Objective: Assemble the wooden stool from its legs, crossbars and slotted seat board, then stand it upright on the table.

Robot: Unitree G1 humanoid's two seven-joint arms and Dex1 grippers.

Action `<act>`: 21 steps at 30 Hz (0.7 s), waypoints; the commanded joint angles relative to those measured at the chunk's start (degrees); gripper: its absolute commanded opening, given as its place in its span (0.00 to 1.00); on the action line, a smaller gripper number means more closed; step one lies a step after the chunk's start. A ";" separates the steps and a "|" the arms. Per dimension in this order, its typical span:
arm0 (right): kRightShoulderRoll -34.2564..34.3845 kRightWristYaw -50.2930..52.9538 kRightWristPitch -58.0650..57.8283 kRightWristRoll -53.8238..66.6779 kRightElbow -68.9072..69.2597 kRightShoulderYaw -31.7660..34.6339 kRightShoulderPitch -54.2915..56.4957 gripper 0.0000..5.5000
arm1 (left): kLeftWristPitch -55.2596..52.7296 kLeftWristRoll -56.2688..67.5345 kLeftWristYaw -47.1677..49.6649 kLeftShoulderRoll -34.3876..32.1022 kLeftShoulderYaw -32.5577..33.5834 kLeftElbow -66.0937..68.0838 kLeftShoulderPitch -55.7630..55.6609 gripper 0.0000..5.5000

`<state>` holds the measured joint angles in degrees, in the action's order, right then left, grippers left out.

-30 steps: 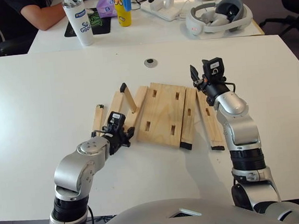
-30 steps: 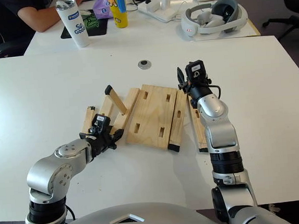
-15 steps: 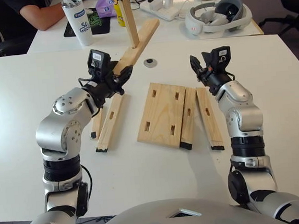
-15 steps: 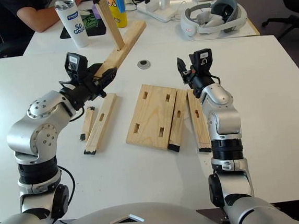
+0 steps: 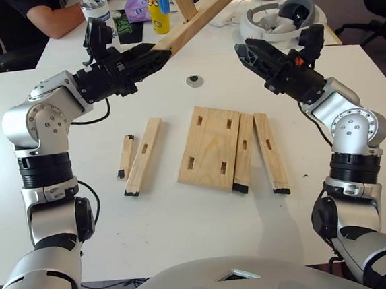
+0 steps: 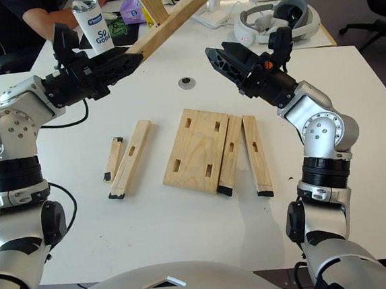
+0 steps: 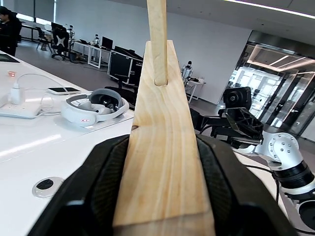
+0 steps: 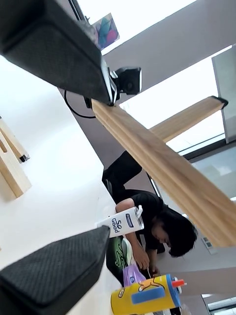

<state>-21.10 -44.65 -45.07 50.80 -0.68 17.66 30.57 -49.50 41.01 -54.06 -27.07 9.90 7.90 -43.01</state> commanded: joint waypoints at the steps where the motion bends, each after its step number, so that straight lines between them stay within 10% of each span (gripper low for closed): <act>1: 2.29 4.09 -3.25 6.93 -3.86 4.49 3.59 0.89 | -2.36 4.80 -2.86 -0.29 2.74 3.35 -4.55 0.37; 21: 7.84 15.08 -11.49 29.72 -4.15 7.83 5.66 0.89 | -15.59 16.71 0.19 4.82 1.60 -5.54 2.61 0.37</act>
<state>-13.39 -30.76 -56.67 79.39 -5.92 25.55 35.48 -64.03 56.34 -54.31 -22.11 11.87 4.30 -41.19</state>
